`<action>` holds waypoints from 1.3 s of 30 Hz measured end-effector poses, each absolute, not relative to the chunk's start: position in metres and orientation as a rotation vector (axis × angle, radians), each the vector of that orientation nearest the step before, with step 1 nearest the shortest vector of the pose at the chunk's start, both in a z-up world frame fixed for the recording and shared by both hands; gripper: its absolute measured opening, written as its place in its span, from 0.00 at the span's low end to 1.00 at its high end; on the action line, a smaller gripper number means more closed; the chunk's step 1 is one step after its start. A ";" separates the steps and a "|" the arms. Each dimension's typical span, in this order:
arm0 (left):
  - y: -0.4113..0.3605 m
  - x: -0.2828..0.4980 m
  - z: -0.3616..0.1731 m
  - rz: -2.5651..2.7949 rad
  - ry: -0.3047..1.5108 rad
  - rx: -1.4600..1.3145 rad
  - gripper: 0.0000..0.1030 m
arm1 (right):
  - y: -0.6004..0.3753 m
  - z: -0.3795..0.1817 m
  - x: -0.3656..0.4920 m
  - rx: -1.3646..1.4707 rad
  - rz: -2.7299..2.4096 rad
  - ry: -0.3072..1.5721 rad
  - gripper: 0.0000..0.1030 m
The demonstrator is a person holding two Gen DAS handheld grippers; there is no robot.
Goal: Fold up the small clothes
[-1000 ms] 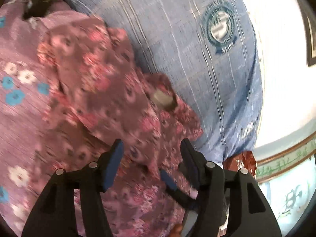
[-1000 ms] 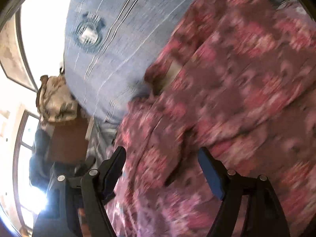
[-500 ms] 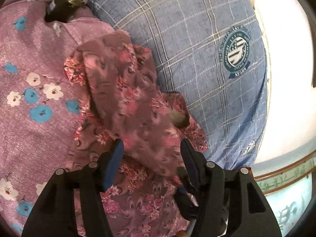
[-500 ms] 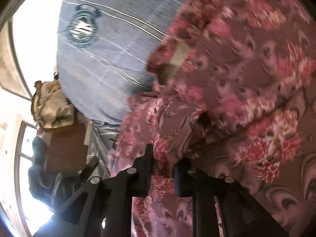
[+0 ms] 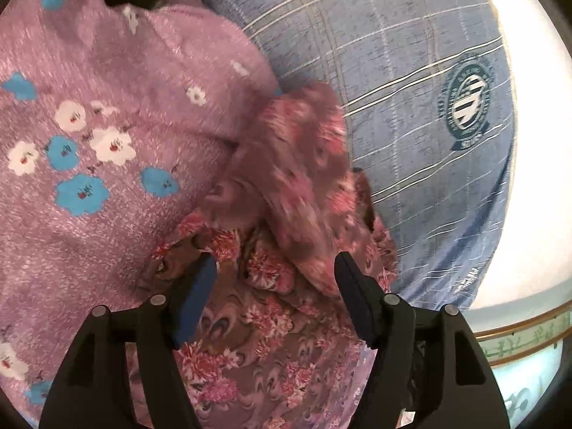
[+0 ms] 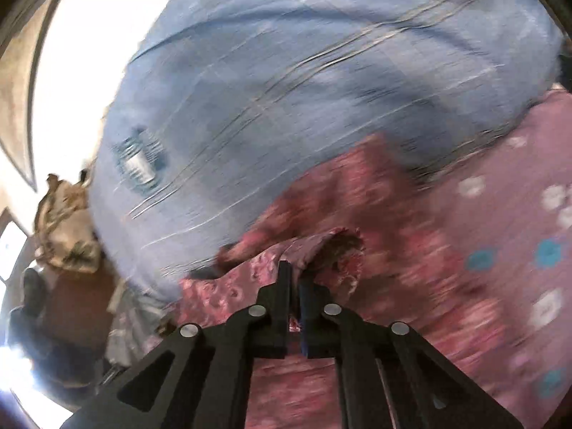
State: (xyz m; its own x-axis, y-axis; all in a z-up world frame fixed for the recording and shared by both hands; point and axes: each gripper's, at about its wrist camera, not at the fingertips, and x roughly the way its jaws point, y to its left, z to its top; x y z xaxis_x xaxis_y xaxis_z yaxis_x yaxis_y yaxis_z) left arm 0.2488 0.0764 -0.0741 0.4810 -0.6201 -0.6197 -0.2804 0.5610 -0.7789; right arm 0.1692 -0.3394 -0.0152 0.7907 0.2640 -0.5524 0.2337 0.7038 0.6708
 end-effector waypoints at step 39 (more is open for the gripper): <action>0.053 0.244 -0.028 -0.183 1.016 -0.723 0.41 | -0.346 -0.026 0.181 0.661 -0.019 0.703 0.36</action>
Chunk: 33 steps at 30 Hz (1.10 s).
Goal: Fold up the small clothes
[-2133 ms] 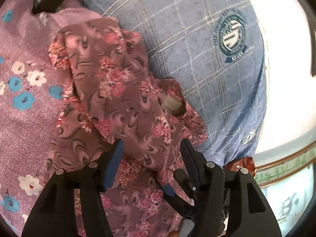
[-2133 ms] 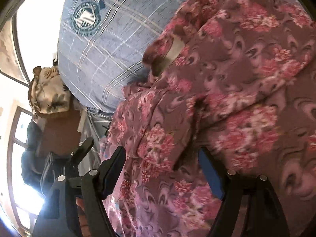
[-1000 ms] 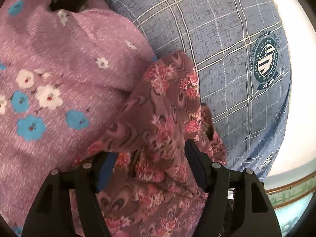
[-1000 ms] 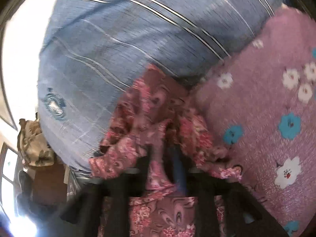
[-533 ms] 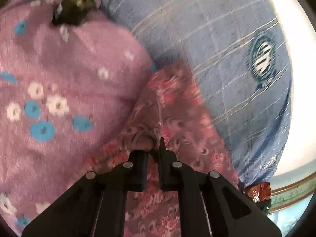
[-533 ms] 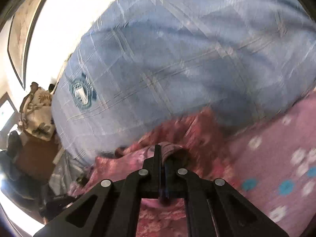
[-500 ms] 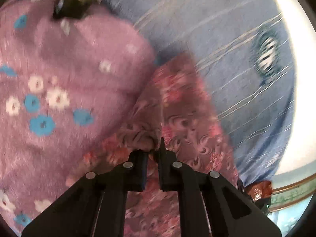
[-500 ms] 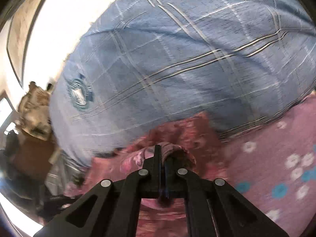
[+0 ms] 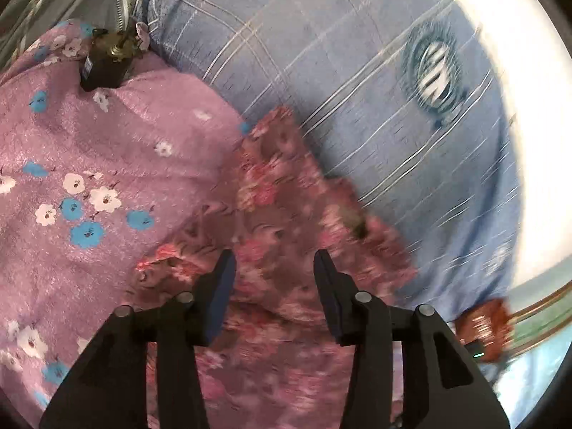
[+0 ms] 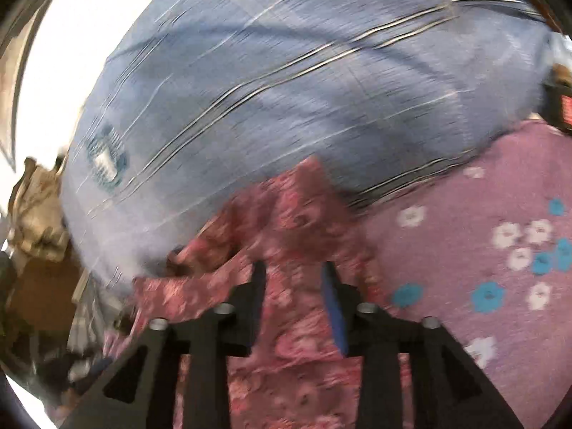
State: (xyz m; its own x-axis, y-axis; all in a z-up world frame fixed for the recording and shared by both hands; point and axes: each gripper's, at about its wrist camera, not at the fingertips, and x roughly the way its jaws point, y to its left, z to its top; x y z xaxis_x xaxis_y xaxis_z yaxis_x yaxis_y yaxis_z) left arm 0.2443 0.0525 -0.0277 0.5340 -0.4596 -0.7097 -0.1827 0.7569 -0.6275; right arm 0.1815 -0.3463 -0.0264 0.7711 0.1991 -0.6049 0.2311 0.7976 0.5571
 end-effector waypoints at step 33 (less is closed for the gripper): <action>0.093 0.018 -0.069 -0.387 1.461 -0.517 0.63 | -0.384 -0.057 -0.114 0.588 -0.040 1.050 0.61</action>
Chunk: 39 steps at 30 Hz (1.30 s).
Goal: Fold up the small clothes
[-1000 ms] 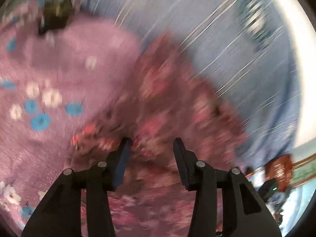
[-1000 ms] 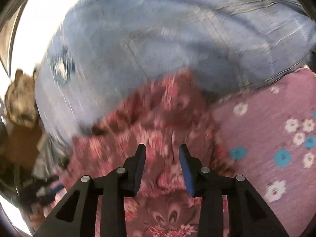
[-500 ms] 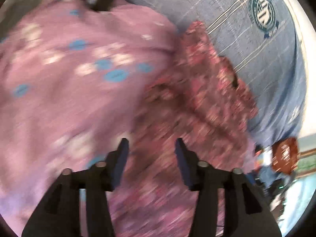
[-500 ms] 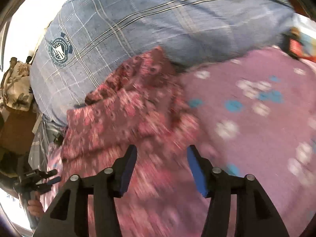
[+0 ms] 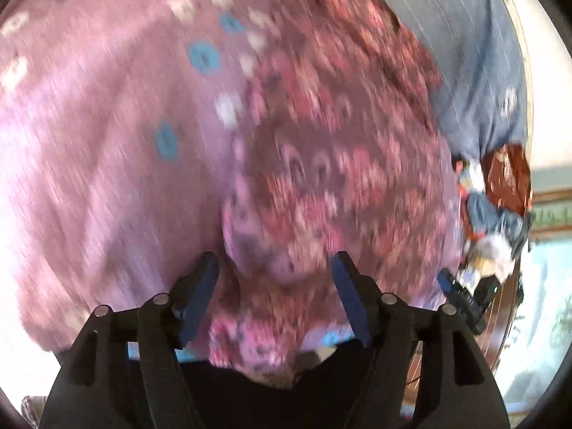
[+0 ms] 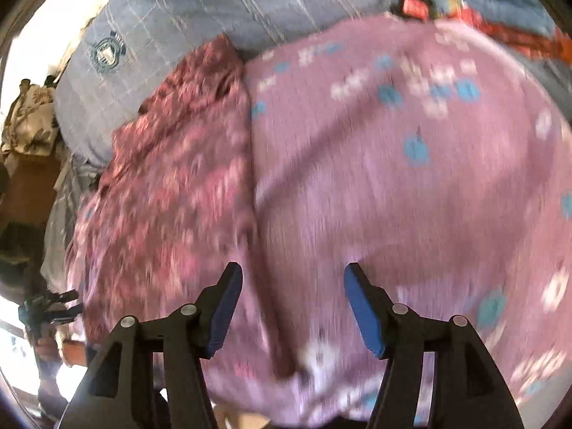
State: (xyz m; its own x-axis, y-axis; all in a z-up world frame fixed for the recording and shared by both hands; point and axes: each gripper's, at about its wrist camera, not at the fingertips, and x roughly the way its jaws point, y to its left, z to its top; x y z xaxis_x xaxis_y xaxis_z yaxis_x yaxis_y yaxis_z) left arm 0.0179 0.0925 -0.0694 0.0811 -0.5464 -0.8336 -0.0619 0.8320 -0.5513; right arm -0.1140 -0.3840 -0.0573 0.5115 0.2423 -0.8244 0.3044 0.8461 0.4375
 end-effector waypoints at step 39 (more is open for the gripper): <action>0.093 0.081 -0.010 -0.573 1.198 -0.782 0.07 | -0.369 0.012 -0.039 0.807 0.329 0.658 0.06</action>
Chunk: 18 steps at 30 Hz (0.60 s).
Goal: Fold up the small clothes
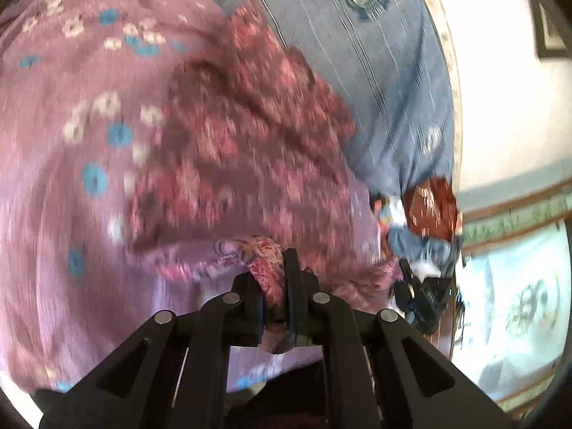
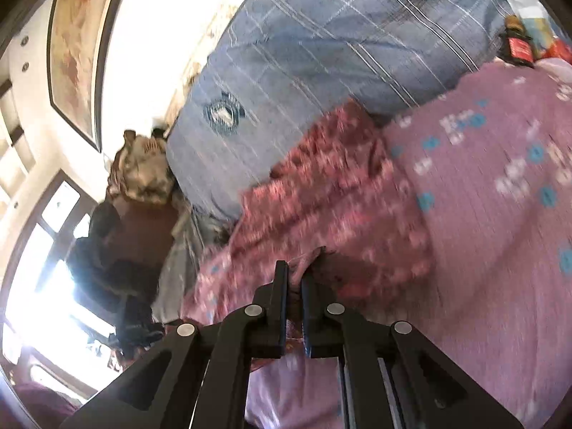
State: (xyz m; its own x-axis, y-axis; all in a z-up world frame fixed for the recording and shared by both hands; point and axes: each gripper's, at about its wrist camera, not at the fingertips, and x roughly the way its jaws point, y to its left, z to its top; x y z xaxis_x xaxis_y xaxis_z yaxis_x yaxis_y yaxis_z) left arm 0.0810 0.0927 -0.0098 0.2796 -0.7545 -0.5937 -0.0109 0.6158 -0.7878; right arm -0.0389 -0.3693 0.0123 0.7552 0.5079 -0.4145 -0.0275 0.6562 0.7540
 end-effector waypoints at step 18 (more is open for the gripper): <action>0.084 0.328 -0.020 -0.308 1.089 -0.816 0.06 | -0.416 -0.014 0.211 0.953 0.172 0.559 0.05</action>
State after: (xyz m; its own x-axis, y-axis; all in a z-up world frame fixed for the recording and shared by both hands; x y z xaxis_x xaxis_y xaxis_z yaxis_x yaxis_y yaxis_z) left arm 0.3279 0.0837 -0.0196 0.4569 -0.5940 -0.6621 -0.1600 0.6773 -0.7181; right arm 0.2107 -0.4160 -0.0143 0.8462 0.3781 -0.3754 0.1013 0.5776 0.8100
